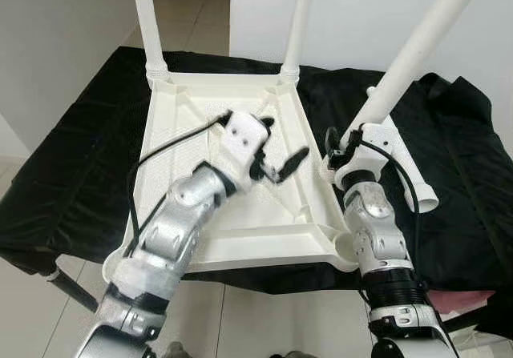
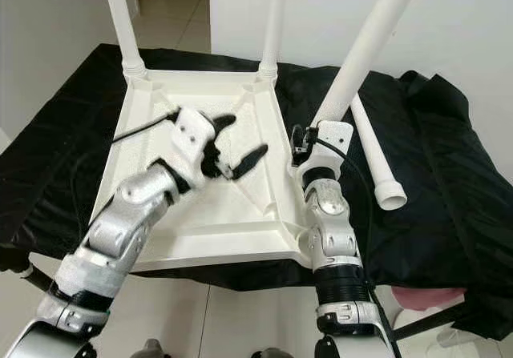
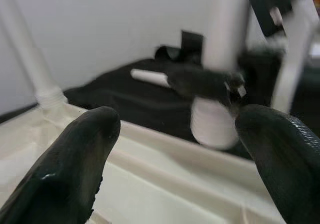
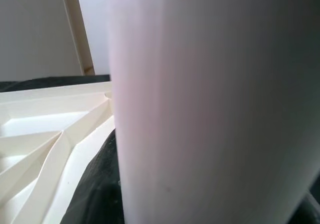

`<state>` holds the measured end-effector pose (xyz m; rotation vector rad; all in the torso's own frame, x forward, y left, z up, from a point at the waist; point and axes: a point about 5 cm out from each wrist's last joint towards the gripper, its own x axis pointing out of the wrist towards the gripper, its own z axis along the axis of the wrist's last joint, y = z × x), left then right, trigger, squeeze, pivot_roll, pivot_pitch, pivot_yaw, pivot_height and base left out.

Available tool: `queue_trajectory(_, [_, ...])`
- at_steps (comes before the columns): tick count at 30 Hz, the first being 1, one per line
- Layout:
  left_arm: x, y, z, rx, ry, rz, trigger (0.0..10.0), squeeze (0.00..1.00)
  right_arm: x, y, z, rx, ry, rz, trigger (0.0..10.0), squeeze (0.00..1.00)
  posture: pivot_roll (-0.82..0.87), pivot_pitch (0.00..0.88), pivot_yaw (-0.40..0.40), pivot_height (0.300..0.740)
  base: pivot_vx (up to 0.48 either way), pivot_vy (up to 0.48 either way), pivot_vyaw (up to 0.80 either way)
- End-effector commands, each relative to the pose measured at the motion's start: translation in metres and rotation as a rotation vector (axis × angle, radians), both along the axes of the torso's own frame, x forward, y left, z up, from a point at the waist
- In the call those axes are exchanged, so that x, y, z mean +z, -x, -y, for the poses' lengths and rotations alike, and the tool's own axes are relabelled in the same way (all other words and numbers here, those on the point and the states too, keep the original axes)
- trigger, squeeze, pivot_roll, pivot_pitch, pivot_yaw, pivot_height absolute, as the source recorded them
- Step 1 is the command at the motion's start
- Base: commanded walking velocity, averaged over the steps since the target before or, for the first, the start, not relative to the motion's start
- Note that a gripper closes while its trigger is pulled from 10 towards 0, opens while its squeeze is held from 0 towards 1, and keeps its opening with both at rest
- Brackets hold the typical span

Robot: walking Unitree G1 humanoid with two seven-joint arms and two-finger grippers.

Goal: Building children table

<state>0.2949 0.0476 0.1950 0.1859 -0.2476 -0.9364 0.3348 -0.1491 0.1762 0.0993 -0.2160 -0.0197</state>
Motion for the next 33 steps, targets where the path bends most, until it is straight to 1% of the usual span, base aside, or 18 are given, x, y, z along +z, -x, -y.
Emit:
queue_trajectory(1, [-0.005,0.003,0.003,-0.039,-0.04,0.008,10.0,0.0,-0.001,0.002,0.003,-0.01,0.015,-0.006,10.0,0.0,-0.02,0.0,-0.041,0.74,0.0,0.0,0.0])
queue_trajectory(3, [-0.014,0.008,0.004,-0.06,-0.091,-0.005,10.0,0.0,-0.001,0.004,0.004,-0.009,0.021,-0.011,10.0,0.0,-0.02,0.0,-0.048,0.74,0.0,0.0,0.0])
queue_trajectory(4, [-0.014,0.008,0.004,-0.06,-0.091,-0.005,10.0,0.0,-0.001,0.004,0.004,-0.009,0.021,-0.011,10.0,0.0,-0.02,0.0,-0.048,0.74,0.0,0.0,0.0])
queue_trajectory(7, [-0.026,0.017,0.006,-0.104,-0.16,-0.012,10.0,0.0,-0.002,0.005,0.005,-0.007,0.032,-0.017,10.0,0.0,-0.02,0.0,-0.051,0.74,0.0,0.0,0.0])
queue_trajectory(11, [-0.031,0.018,0.006,-0.113,-0.181,-0.029,10.0,0.0,-0.001,0.006,0.005,-0.006,0.034,-0.017,10.0,0.0,-0.02,0.0,-0.052,0.74,0.0,0.0,0.0])
queue_trajectory(12, [-0.036,0.019,0.006,-0.112,-0.209,-0.021,10.0,0.0,-0.001,0.006,0.005,-0.006,0.038,-0.018,10.0,0.0,-0.02,0.0,-0.052,0.74,0.0,0.0,0.0])
queue_trajectory(13, [-0.036,0.019,0.006,-0.112,-0.209,-0.021,10.0,0.0,-0.001,0.006,0.005,-0.006,0.038,-0.018,10.0,0.0,-0.02,0.0,-0.052,0.74,0.0,0.0,0.0])
queue_trajectory(15, [-0.047,0.018,0.006,-0.1,-0.271,-0.003,10.0,0.0,-0.002,0.006,0.005,-0.005,0.044,-0.021,10.0,0.0,-0.02,0.0,-0.052,0.74,0.0,0.0,0.0])
queue_trajectory(18, [-0.056,0.018,0.006,-0.109,-0.299,-0.005,10.0,0.0,-0.001,0.006,0.004,-0.001,0.049,-0.023,10.0,0.0,-0.03,0.0,-0.056,0.74,0.0,0.0,0.0])
queue_trajectory(22, [-0.062,0.018,0.008,-0.123,-0.332,0.003,10.0,0.0,-0.002,0.006,0.003,0.004,0.055,-0.028,10.0,0.0,-0.03,0.0,-0.05,0.74,0.0,0.0,0.0])
queue_trajectory(24, [-0.067,0.017,0.008,-0.124,-0.372,0.013,10.0,0.0,-0.002,0.006,0.003,0.003,0.053,-0.031,10.0,0.0,-0.03,0.0,-0.05,0.74,0.0,0.0,0.0])
queue_trajectory(25, [-0.067,0.017,0.008,-0.124,-0.372,0.013,10.0,0.0,-0.002,0.006,0.003,0.003,0.053,-0.031,10.0,0.0,-0.03,0.0,-0.05,0.74,0.0,0.0,0.0])
queue_trajectory(26, [-0.071,0.013,0.007,-0.122,-0.414,0.015,10.0,0.0,-0.001,0.005,0.003,-0.003,0.054,-0.028,10.0,0.0,-0.03,0.0,-0.043,0.74,0.0,0.0,0.0])
queue_trajectory(27, [-0.071,0.013,0.007,-0.122,-0.414,0.015,10.0,0.0,-0.001,0.005,0.003,-0.003,0.054,-0.028,10.0,0.0,-0.03,0.0,-0.043,0.74,0.0,0.0,0.0])
queue_trajectory(30, [-0.073,0.006,0.007,-0.113,-0.437,0.026,10.0,0.0,0.0,0.005,0.003,-0.009,0.054,-0.024,10.0,0.0,-0.04,0.0,-0.036,0.74,0.0,0.0,0.0])
queue_trajectory(31, [-0.075,0.002,0.005,-0.101,-0.456,0.029,10.0,0.0,0.0,0.005,0.003,-0.009,0.054,-0.025,10.0,0.0,-0.04,0.0,-0.033,0.74,0.0,0.0,0.0])
queue_trajectory(32, [-0.075,0.002,0.005,-0.101,-0.456,0.029,10.0,0.0,0.0,0.005,0.003,-0.009,0.054,-0.025,10.0,0.0,-0.04,0.0,-0.033,0.74,0.0,0.0,0.0])
queue_trajectory(33, [-0.077,-0.006,0.002,-0.079,-0.481,0.031,10.0,0.0,0.0,0.005,0.003,-0.01,0.053,-0.026,10.0,0.0,-0.04,0.0,-0.03,0.74,0.0,0.0,0.0])
